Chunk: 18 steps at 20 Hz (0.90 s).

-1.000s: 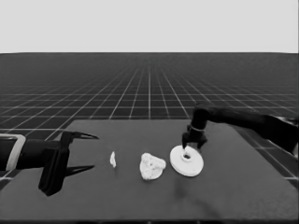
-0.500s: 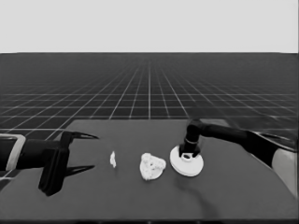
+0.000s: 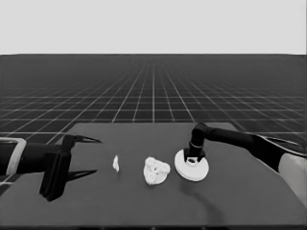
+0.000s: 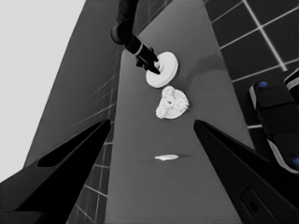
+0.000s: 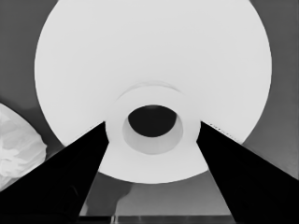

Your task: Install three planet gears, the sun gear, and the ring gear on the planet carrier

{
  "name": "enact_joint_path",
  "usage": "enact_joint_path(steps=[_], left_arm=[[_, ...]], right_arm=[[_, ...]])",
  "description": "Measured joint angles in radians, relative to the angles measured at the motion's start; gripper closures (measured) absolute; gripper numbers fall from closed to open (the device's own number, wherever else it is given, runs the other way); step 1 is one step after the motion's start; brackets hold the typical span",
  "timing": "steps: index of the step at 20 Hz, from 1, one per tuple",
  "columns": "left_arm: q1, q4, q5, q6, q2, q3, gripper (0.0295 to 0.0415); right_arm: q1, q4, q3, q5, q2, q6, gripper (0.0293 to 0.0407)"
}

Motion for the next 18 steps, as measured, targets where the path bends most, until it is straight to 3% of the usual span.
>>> enact_joint_path(steps=[4, 6, 8, 14, 16, 18], left_arm=[[0.000, 0.000, 0.000, 0.000, 0.000, 0.000, 0.0326], [0.000, 0.000, 0.000, 0.000, 0.000, 0.000, 0.0326], [0.000, 0.000, 0.000, 0.000, 0.000, 0.000, 0.0326], [0.000, 0.000, 0.000, 0.000, 0.000, 0.000, 0.0326], [0.000, 0.000, 0.000, 0.000, 0.000, 0.000, 0.0326], [0.000, 0.000, 0.000, 0.000, 0.000, 0.000, 0.0326]], right_arm=[[0.000, 0.000, 0.000, 0.000, 0.000, 0.000, 0.0351], [0.113, 0.086, 0.103, -0.082, -0.043, 0.046, 0.0351], [0.161, 0.123, 0.116, -0.107, -0.048, 0.051, 0.0351], [0.183, 0.142, 0.117, -0.119, -0.049, 0.050, 0.0351], [0.155, 0.100, 0.165, -0.136, 0.185, 0.357, 0.0351], [0.143, 0.089, 0.084, -0.141, 0.337, 0.402, 0.0351]])
